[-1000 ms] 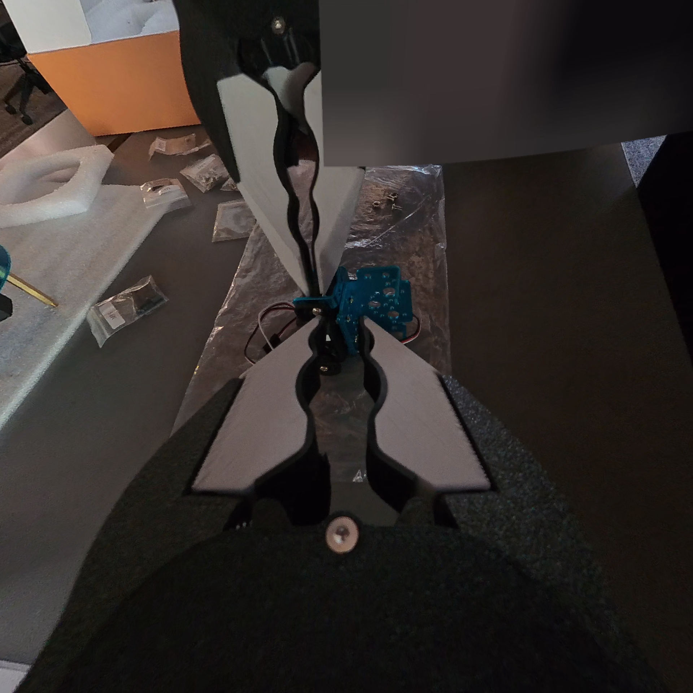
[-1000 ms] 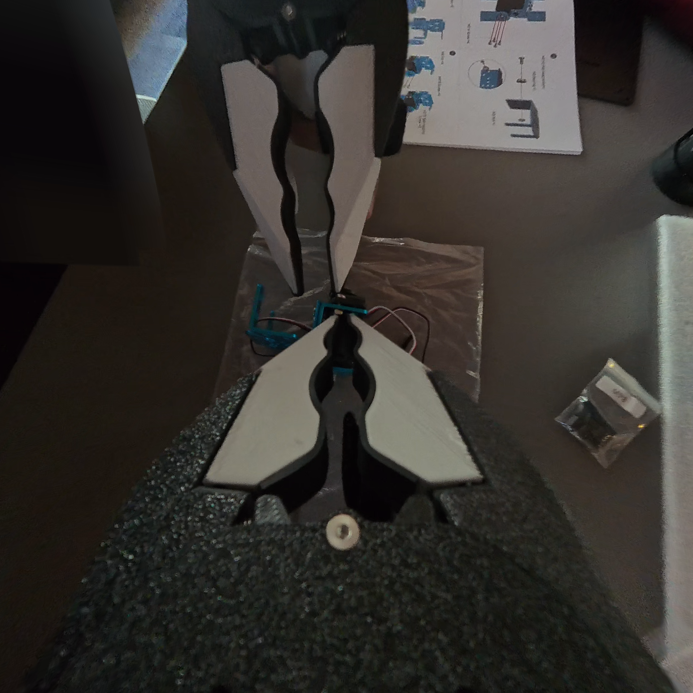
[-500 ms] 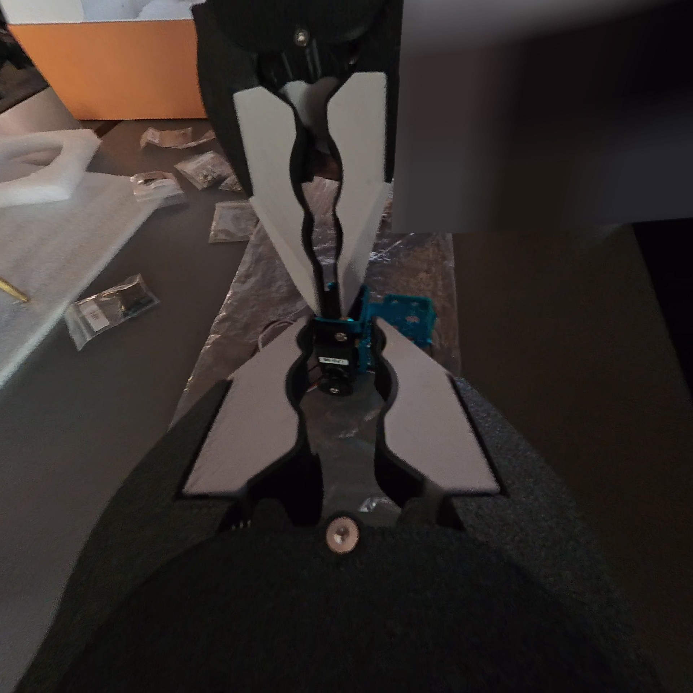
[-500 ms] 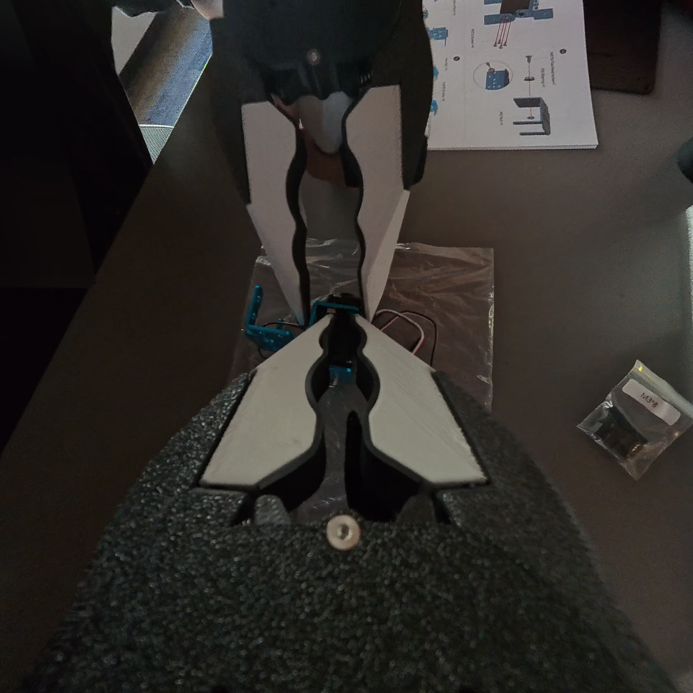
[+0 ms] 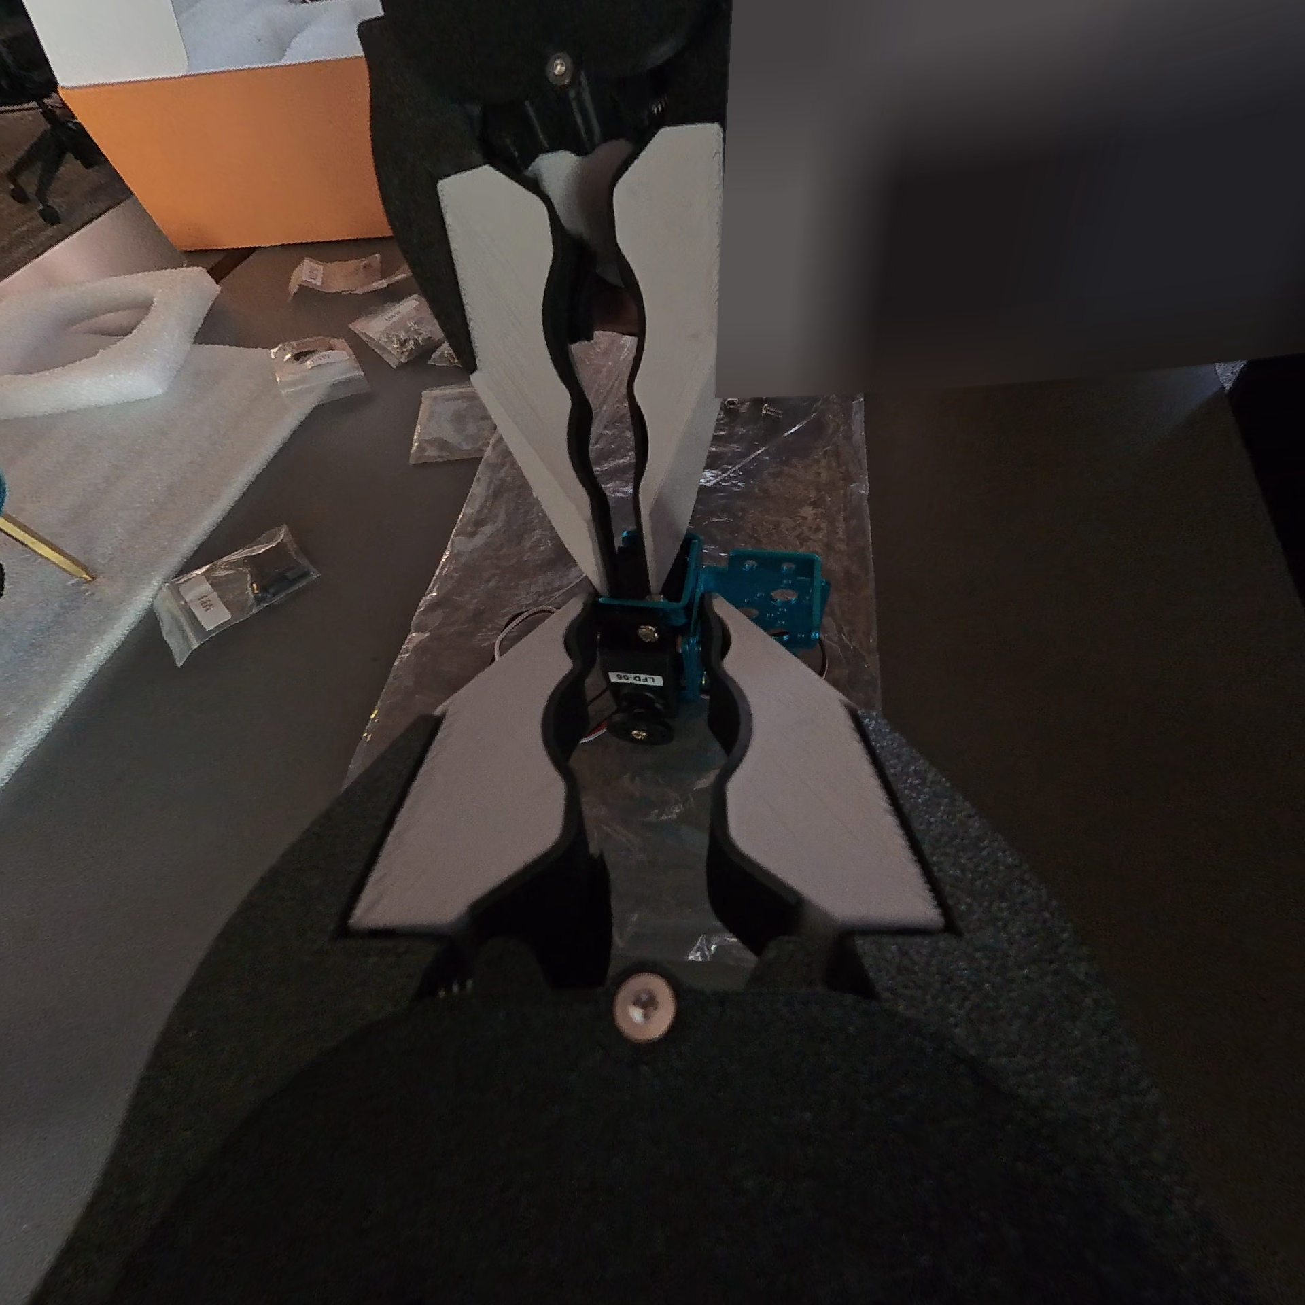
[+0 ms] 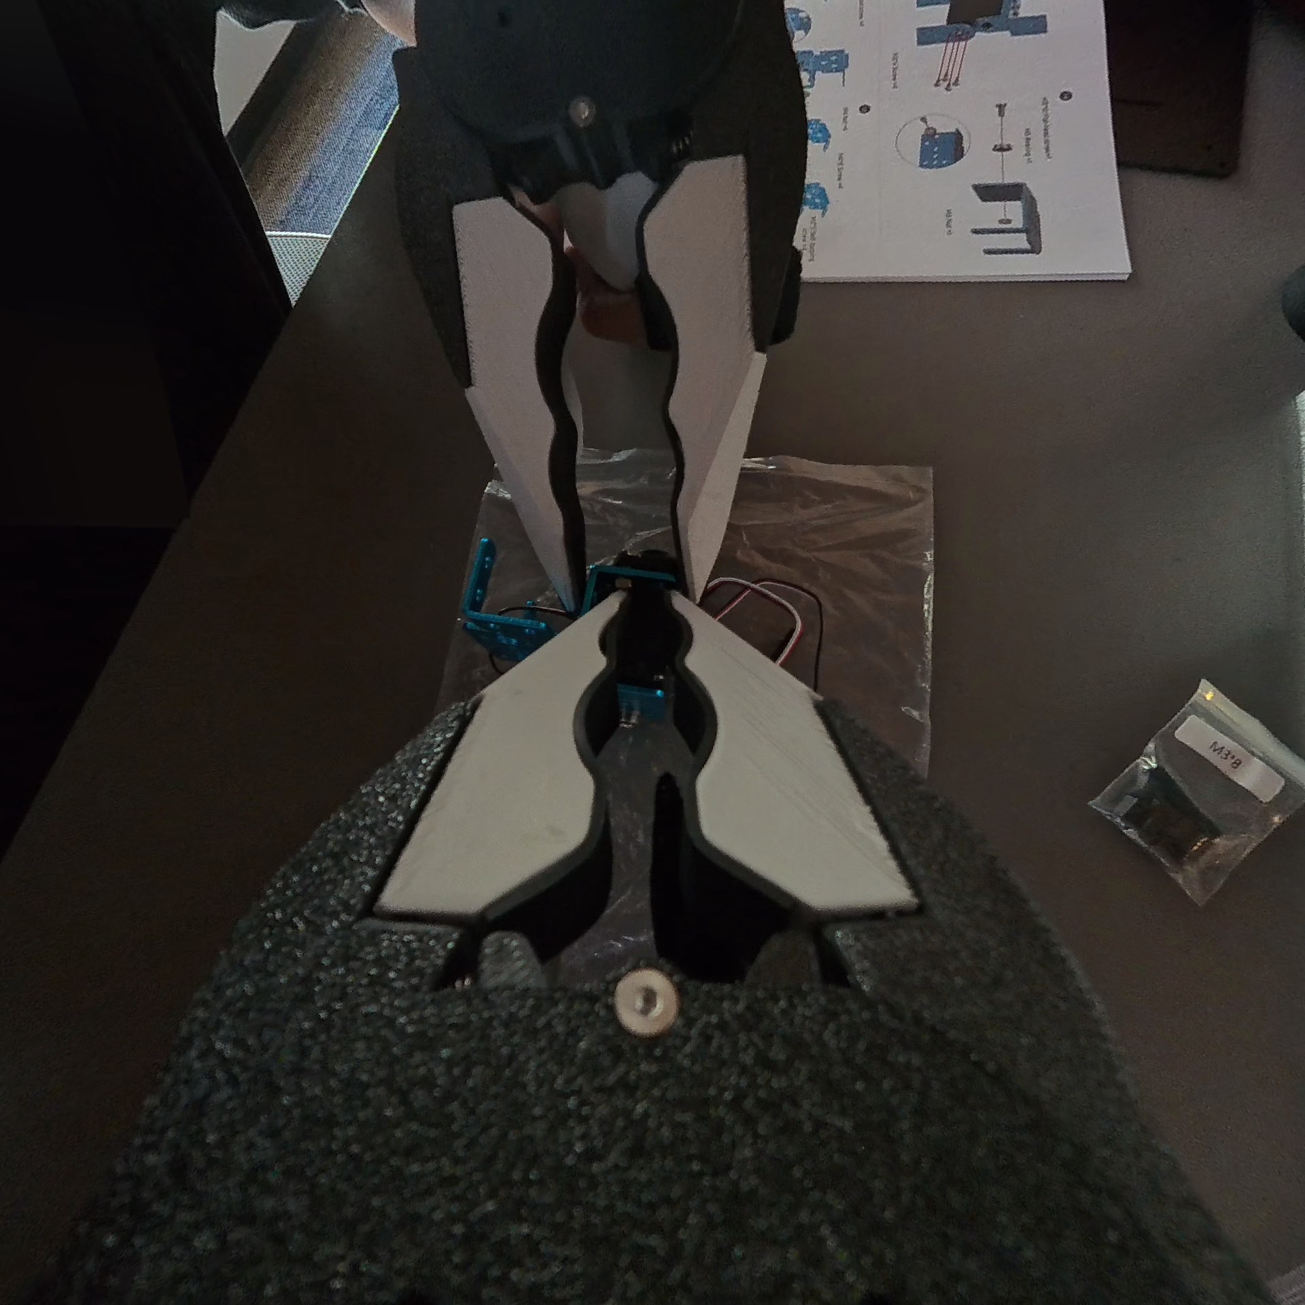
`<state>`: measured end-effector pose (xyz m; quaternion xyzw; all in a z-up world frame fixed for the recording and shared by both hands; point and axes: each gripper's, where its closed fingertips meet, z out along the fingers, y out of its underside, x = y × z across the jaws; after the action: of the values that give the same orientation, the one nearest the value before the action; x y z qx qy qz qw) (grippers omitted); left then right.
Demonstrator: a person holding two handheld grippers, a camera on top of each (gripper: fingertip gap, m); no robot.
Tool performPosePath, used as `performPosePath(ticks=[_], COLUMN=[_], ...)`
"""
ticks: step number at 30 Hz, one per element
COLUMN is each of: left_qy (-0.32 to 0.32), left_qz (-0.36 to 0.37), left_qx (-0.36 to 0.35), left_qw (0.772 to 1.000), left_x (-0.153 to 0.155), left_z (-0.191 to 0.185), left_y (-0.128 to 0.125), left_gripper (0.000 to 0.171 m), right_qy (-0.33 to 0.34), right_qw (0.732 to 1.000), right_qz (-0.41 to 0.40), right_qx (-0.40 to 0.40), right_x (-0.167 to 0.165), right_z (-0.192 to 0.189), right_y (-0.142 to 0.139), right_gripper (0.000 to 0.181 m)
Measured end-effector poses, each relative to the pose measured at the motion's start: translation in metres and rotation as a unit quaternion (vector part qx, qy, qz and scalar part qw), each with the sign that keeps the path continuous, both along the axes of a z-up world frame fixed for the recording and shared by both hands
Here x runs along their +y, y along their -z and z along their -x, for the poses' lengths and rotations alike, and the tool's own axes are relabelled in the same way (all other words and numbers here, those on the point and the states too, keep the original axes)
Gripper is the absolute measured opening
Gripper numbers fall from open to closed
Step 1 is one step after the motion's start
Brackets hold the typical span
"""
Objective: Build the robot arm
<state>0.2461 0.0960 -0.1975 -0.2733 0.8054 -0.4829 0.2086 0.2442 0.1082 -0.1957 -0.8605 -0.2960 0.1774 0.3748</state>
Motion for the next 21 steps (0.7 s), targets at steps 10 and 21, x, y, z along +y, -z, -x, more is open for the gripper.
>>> performPosePath(ticks=[10, 21], left_qy=[-0.003, -0.004], left_qz=[0.002, -0.010], left_qx=[0.003, -0.009], left_qw=[1.000, 1.000], left_x=[0.0017, 0.0011], left_z=[-0.0005, 0.0002], left_y=[0.0004, 0.0010], left_gripper=[0.029, 0.028], right_qy=[0.004, 0.034], right_qw=[1.000, 0.998], right_qz=[0.009, 0.015], right_qx=[0.005, 0.045], right_x=[-0.0001, 0.0066], right_z=[-0.0006, -0.0055], right_y=[-0.0003, -0.0022], right_gripper=[0.011, 0.031])
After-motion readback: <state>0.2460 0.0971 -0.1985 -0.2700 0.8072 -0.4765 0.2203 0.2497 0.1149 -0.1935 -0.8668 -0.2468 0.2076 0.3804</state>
